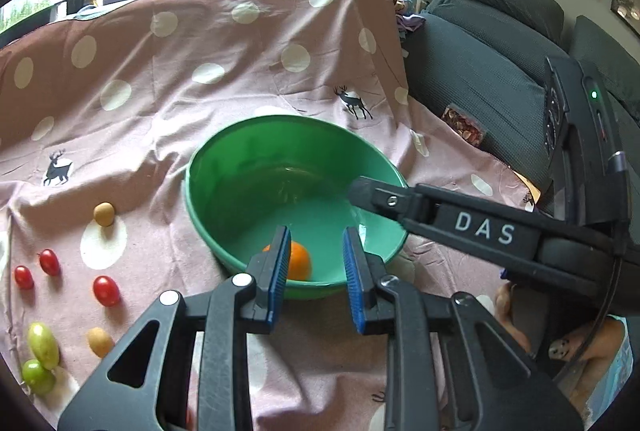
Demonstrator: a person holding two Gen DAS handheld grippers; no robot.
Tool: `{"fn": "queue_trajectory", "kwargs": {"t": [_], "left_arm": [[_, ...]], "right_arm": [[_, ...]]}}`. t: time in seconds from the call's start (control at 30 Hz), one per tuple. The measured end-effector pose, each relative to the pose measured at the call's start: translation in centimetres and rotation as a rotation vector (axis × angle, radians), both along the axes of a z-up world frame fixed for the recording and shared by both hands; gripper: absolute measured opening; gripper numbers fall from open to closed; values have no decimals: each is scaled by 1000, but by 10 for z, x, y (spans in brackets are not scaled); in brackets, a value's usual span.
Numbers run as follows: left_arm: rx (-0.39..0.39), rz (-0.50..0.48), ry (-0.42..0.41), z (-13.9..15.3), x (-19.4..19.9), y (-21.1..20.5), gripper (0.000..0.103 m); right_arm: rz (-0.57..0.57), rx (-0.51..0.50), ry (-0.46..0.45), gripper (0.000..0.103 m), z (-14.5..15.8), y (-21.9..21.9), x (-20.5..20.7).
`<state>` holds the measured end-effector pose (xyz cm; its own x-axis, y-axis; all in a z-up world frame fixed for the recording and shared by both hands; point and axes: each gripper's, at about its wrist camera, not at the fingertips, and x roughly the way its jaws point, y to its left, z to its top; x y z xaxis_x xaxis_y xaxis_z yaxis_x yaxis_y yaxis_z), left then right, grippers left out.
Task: Organize fruits
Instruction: 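Move the right gripper back to the pale green fruit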
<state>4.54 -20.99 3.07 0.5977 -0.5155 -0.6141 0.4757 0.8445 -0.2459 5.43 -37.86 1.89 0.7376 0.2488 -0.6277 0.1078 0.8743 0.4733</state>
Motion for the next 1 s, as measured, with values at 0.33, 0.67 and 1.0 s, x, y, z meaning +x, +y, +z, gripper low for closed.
{"fn": "queue_trajectory", "kwargs": {"t": [0.33,0.67,1.0], "left_arm": [[23,186,-40,19,-25,85,25],[10,405,51,-7,-44,174,25],[22,544,180,-39,-33,229,25]], "right_arm": [[96,-9,-49,47,14,33,-2],[342,-61,-43,46,14,117,7],[552,1,131,46,-31,191,29]]}}
